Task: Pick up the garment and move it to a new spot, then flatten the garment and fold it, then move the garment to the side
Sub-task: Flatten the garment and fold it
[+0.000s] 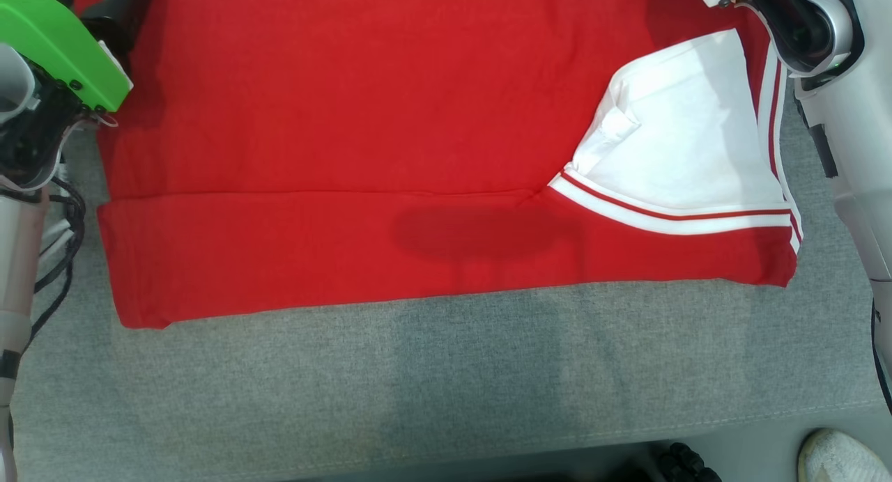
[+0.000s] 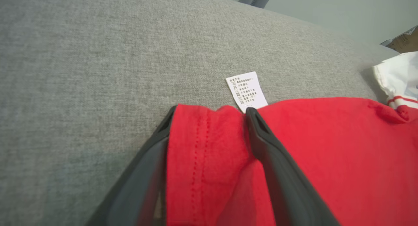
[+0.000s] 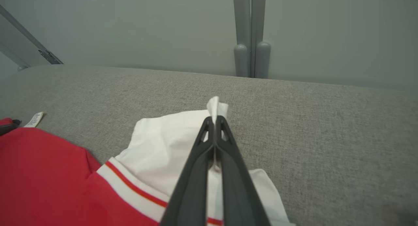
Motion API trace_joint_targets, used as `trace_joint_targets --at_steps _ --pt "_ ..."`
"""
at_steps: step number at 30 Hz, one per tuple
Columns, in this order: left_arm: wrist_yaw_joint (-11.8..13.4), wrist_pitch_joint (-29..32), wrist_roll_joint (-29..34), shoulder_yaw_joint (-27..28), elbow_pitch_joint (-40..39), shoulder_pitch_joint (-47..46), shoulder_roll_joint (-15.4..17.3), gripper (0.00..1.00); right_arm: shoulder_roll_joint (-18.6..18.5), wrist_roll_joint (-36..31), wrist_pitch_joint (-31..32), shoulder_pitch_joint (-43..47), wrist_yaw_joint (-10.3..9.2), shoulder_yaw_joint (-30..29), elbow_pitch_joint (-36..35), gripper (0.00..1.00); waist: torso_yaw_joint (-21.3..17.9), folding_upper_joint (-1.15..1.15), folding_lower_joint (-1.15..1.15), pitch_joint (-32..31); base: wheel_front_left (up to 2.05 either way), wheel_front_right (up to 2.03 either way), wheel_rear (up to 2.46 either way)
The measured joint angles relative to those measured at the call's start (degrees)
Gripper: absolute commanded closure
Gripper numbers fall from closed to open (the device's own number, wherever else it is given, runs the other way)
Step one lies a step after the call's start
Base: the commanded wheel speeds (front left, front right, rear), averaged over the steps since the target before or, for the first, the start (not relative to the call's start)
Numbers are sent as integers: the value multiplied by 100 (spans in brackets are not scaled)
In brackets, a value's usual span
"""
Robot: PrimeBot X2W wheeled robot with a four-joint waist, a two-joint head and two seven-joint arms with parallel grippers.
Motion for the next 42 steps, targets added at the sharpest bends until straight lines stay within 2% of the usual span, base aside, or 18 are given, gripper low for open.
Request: trace_joint_targets --at_steps 1,2,3,4,5,6,7,23,30,42 --pt "0 15 -1 -24 12 0 -9 1 -1 0 0 9 1 1 0 100 10 0 0 -20 0 0 0" --pt "0 16 -4 -43 27 0 -16 9 -4 0 0 14 15 2 -1 100 19 0 0 -40 0 0 0" --pt "0 15 -15 -53 40 0 -22 26 -12 1 1 18 23 2 -1 100 28 0 0 -60 0 0 0" --pt "0 14 -21 -68 60 0 -34 36 -24 1 1 20 23 2 -1 100 38 0 0 -79 0 0 0" --pt "0 13 -22 -81 90 0 -40 68 -35 1 0 22 24 4 -1 100 47 0 0 -98 0 0 0" --pt "0 9 -35 -96 113 0 -42 78 -44 1 1 27 24 9 -2 100 56 0 0 -116 0 0 0" --pt "0 -12 -54 -105 132 0 -42 100 -46 1 1 37 25 15 -4 100 64 0 0 -135 0 0 0" --pt "0 -343 -233 -244 76 2 62 100 -119 35 -187 114 48 -4 -408 100 48 0 0 -242 0 0 0" --pt "0 -667 -387 -375 -267 75 114 100 -177 125 -435 666 52 -119 -745 100 70 0 0 -341 0 0 0" --pt "0 -1456 -611 -541 -703 1052 360 100 -154 313 -1054 1883 91 -189 -1308 100 6 0 0 -771 0 0 0"
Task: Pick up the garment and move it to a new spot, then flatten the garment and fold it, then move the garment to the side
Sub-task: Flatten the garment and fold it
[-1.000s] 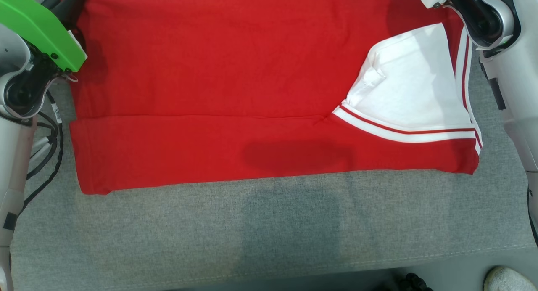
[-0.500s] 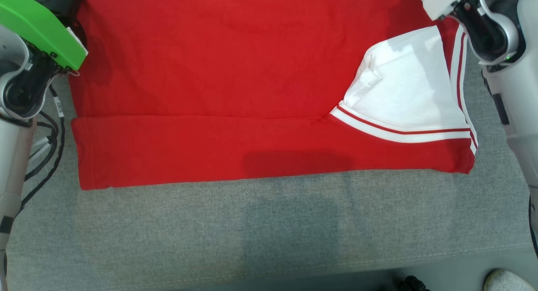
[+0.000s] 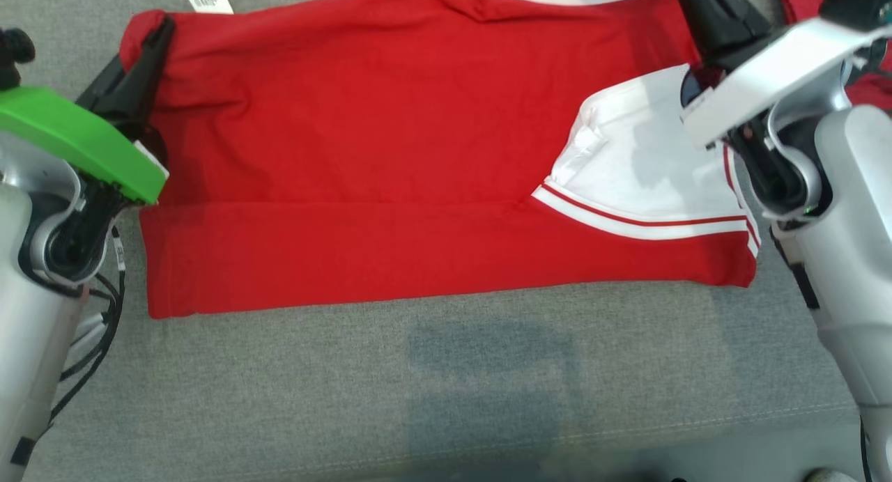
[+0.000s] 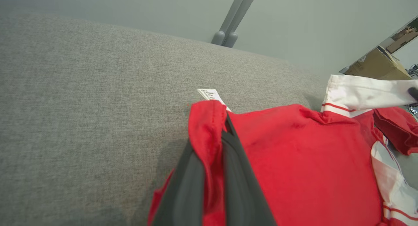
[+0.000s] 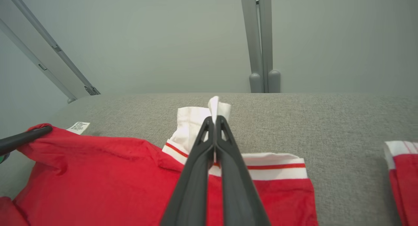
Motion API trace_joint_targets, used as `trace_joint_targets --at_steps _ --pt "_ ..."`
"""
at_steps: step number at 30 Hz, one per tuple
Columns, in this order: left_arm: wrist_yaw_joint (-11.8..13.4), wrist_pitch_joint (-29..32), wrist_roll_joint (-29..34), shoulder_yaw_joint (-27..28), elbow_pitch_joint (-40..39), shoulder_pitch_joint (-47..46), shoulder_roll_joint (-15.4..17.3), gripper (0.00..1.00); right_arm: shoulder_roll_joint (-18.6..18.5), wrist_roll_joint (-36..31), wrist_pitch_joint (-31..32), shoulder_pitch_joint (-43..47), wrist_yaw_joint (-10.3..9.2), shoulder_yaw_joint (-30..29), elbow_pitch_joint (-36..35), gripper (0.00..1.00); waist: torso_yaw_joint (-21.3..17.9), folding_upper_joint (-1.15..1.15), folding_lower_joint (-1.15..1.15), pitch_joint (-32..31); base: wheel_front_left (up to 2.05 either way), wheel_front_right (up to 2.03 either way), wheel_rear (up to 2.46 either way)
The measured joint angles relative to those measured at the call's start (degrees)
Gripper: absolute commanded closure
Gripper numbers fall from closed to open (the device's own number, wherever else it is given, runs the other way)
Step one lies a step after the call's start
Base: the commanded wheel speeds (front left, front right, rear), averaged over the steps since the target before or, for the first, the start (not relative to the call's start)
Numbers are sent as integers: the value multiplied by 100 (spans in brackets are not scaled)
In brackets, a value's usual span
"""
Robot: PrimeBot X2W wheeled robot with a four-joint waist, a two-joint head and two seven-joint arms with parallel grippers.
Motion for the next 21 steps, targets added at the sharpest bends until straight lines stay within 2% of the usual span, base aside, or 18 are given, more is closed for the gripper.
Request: trace_joint_targets --at_steps 9,15,21 --pt "0 -439 -22 -202 -352 517 158 100 7 118 -352 1081 -216 -181 -675 100 -84 0 0 -376 0 0 0" --pt "0 -709 -123 -240 -446 904 294 100 80 179 -560 2011 -506 -234 -1169 100 -137 0 0 -558 0 0 0" --pt "0 -937 -172 -256 -499 1018 348 100 123 226 -680 2645 -627 -269 -1376 100 -166 0 0 -612 0 0 0"
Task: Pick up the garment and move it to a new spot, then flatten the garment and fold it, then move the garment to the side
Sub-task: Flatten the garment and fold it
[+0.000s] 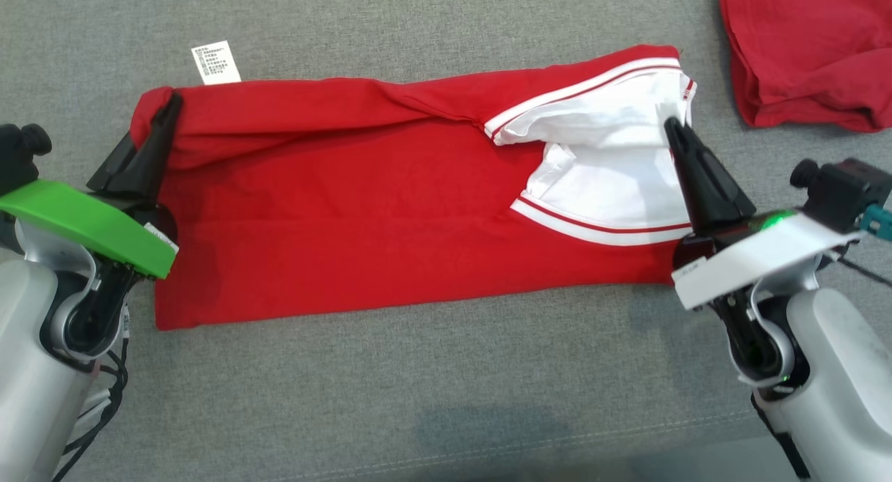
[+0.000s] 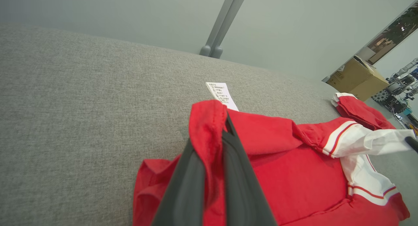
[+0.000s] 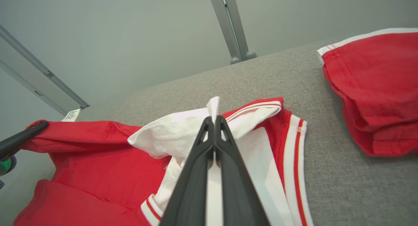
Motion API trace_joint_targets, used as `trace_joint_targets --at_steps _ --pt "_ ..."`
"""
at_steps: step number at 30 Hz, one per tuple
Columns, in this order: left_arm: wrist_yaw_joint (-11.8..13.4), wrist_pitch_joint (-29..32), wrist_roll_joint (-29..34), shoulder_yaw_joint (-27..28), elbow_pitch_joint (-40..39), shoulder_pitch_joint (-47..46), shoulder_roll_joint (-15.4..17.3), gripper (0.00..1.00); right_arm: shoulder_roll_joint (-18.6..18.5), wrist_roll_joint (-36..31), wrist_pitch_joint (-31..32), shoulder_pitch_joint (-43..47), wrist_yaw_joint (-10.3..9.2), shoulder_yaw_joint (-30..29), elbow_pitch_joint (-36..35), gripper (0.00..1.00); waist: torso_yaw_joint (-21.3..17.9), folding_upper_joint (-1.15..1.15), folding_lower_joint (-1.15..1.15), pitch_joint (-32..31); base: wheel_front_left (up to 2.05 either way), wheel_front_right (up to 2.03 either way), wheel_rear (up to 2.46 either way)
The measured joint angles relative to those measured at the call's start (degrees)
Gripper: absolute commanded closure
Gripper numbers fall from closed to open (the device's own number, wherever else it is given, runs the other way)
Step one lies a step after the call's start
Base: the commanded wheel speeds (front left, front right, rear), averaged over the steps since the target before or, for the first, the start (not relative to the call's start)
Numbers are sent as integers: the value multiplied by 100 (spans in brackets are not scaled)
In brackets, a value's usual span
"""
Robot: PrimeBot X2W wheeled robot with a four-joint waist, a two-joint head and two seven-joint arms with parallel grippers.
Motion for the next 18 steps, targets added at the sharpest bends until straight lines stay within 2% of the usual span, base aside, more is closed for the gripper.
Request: trace_joint_targets --at_steps 12,18 --pt "0 -374 -16 -320 -170 306 94 100 -40 1 -82 565 -88 89 -387 100 0 0 0 -91 0 0 0" --pt "0 -504 -12 -346 -160 520 254 98 -80 1 -70 799 -129 159 -536 100 -25 0 0 -215 0 0 0"
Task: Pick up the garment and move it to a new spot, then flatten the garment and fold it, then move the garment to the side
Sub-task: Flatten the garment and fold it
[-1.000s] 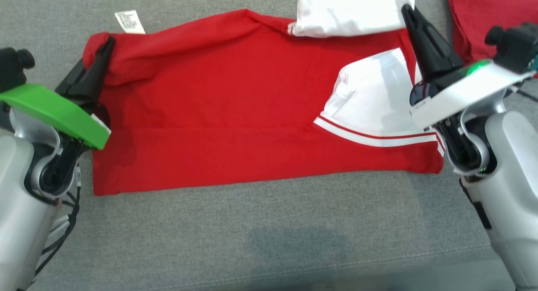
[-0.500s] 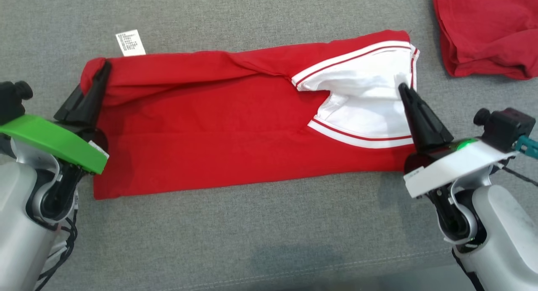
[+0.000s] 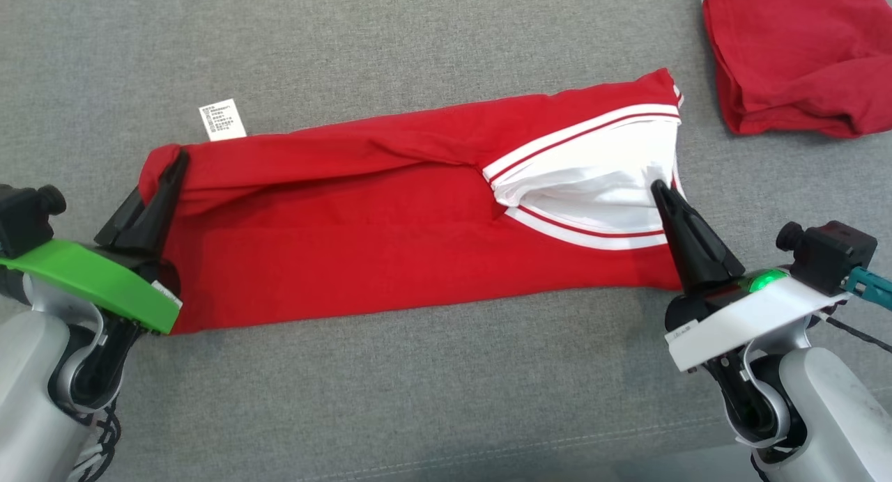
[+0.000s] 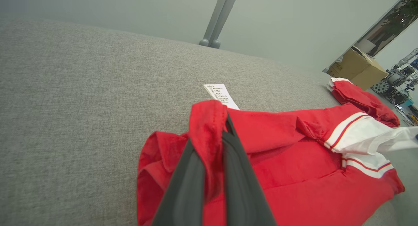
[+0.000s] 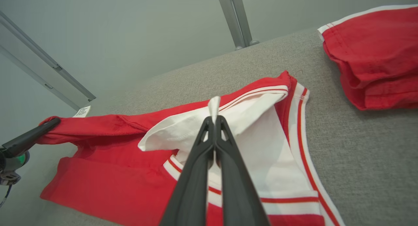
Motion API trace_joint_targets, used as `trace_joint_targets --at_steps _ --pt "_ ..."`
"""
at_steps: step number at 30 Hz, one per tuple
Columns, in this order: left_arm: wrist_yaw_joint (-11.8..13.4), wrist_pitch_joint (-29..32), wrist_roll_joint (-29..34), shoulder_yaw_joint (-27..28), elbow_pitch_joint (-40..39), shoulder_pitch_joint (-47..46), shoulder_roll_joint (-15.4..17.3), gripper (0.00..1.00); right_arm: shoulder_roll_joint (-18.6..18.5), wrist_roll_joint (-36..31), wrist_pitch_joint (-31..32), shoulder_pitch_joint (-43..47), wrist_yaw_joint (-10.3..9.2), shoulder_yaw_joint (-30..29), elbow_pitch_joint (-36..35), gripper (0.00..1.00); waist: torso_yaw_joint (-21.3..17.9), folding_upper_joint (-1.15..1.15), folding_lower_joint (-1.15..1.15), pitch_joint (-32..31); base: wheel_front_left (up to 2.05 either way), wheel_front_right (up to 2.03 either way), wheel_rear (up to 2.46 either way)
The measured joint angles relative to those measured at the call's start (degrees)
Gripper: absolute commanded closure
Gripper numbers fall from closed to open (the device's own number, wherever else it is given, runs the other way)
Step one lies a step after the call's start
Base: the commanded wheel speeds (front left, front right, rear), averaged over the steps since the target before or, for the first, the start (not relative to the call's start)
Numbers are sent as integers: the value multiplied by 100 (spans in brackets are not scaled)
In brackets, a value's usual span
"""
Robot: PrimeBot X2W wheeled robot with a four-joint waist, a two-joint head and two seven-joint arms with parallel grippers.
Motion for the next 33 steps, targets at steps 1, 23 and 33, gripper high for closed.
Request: trace_joint_targets --at_steps 1,23,33 --pt "0 -14 19 -26 9 27 71 96 -9 0 7 42 0 15 -4 100 -16 0 0 -15 0 0 0" --pt "56 -241 1070 -109 270 393 610 0 -452 69 376 233 -209 -460 37 0 -122 0 0 -280 0 0 0" --pt "725 -241 1528 953 -260 446 185 0 -536 544 881 35 -265 -730 1056 0 203 0 0 -349 0 0 0"
